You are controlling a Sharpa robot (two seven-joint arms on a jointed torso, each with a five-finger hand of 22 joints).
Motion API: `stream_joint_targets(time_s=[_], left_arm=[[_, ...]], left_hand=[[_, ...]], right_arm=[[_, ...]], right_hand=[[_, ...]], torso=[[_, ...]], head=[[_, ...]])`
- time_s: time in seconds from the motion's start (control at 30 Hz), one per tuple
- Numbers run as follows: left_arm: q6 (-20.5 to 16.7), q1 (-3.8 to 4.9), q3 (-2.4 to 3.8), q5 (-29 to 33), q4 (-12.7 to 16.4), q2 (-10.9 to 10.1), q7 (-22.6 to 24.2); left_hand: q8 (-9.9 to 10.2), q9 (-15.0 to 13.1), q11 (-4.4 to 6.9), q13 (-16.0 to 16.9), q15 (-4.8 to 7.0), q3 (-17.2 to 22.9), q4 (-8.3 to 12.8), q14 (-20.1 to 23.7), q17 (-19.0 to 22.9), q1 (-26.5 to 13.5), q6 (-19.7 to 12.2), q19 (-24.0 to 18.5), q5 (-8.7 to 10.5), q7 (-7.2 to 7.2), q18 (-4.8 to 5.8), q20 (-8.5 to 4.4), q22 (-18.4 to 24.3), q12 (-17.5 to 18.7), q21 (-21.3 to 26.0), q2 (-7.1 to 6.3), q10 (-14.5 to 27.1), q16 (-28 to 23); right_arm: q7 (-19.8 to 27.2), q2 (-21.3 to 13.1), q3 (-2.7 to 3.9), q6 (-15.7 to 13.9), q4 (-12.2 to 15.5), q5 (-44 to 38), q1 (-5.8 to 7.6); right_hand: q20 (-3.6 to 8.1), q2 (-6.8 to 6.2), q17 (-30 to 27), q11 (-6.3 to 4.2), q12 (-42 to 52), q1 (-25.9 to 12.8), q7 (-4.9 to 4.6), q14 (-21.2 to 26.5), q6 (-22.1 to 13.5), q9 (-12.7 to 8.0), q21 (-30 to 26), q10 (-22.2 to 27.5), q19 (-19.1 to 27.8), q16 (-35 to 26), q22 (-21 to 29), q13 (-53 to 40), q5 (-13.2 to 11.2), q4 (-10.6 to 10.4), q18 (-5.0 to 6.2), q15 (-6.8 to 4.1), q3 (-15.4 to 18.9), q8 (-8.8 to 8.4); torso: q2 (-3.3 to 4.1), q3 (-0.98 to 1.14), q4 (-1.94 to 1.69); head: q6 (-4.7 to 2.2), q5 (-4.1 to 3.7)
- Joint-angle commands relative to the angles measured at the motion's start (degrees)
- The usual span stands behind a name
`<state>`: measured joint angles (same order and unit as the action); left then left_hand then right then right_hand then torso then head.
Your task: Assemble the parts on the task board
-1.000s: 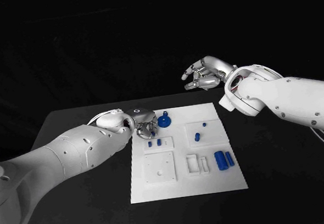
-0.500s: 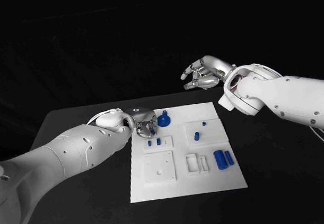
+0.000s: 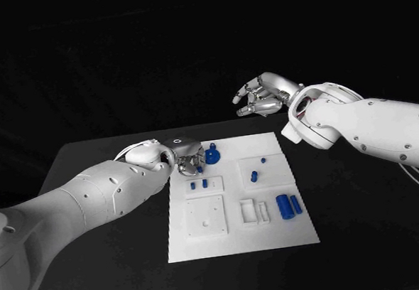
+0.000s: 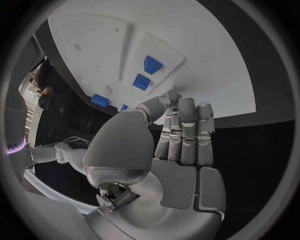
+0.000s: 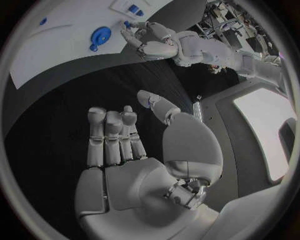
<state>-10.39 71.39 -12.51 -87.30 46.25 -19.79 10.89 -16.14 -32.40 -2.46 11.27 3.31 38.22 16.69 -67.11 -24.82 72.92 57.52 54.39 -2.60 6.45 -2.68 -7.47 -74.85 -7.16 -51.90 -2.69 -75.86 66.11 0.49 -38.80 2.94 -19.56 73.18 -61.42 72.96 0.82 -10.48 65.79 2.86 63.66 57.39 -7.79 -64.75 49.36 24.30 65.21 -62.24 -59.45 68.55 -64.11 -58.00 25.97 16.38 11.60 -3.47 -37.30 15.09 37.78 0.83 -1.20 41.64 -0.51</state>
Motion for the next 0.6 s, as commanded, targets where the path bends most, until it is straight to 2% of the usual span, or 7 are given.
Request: stream_joint_targets(time_s=[0.03, 0.27, 0.6], left_arm=[[1.09, -0.01, 0.02, 0.2, -0.36, 0.41, -0.78], [2.31, -0.01, -0.04, 0.19, -0.46, 0.67, -1.12], [2.45, -0.02, -0.04, -0.05, -0.28, 0.2, -1.3]], left_hand=[[-0.17, 0.0, -0.23, 0.01, 0.37, 0.1, -0.12, -0.07, -0.1, -0.68, -0.02, 0.0, -0.35, 0.04, -2.24, -1.74, -0.07, 0.32, -0.2, -0.24, 0.06, -0.18], [-0.06, 0.17, -0.33, 0.0, 0.29, 0.15, -0.11, 0.0, -0.13, -0.72, -0.24, -0.05, -0.35, 0.14, -2.23, -1.7, -0.13, 0.55, -0.18, -0.19, 0.28, -0.24], [-0.14, 0.21, -0.33, 0.04, 0.28, 0.19, -0.08, -0.01, -0.17, -0.66, -0.1, -0.08, -0.35, 0.1, -2.23, -1.68, -0.19, 0.58, -0.19, -0.15, 0.24, -0.23]], right_arm=[[-0.19, 0.1, 0.07, 0.51, -0.02, 0.14, 0.06], [-0.26, 0.04, 0.07, 0.65, 0.02, 0.14, 0.06], [-0.31, -0.02, 0.07, 0.8, 0.07, 0.14, 0.06]], right_hand=[[0.24, 0.6, -0.08, -0.2, 0.3, -0.11, -1.38, 0.46, -0.97, -0.06, -0.26, 0.41, 0.08, -0.07, -0.07, 0.08, 0.21, -0.12, 3.4, 0.06, 0.37, 0.19], [0.23, 0.62, -0.09, -0.18, 0.31, -0.12, -1.39, 0.48, -0.99, -0.07, -0.28, 0.44, 0.11, -0.07, -0.08, 0.1, 0.22, -0.13, 3.4, 0.07, 0.4, 0.18], [0.22, 0.62, -0.1, -0.17, 0.32, -0.16, -1.4, 0.51, -1.01, -0.07, -0.29, 0.47, 0.13, -0.07, -0.09, 0.13, 0.23, -0.14, 3.4, 0.08, 0.46, 0.18]], torso=[[0.0, 0.0, 0.03], [0.05, -0.02, 0.05], [-0.02, -0.04, -0.11]], head=[[0.07, -0.03], [0.16, -0.15], [0.36, -0.3]])
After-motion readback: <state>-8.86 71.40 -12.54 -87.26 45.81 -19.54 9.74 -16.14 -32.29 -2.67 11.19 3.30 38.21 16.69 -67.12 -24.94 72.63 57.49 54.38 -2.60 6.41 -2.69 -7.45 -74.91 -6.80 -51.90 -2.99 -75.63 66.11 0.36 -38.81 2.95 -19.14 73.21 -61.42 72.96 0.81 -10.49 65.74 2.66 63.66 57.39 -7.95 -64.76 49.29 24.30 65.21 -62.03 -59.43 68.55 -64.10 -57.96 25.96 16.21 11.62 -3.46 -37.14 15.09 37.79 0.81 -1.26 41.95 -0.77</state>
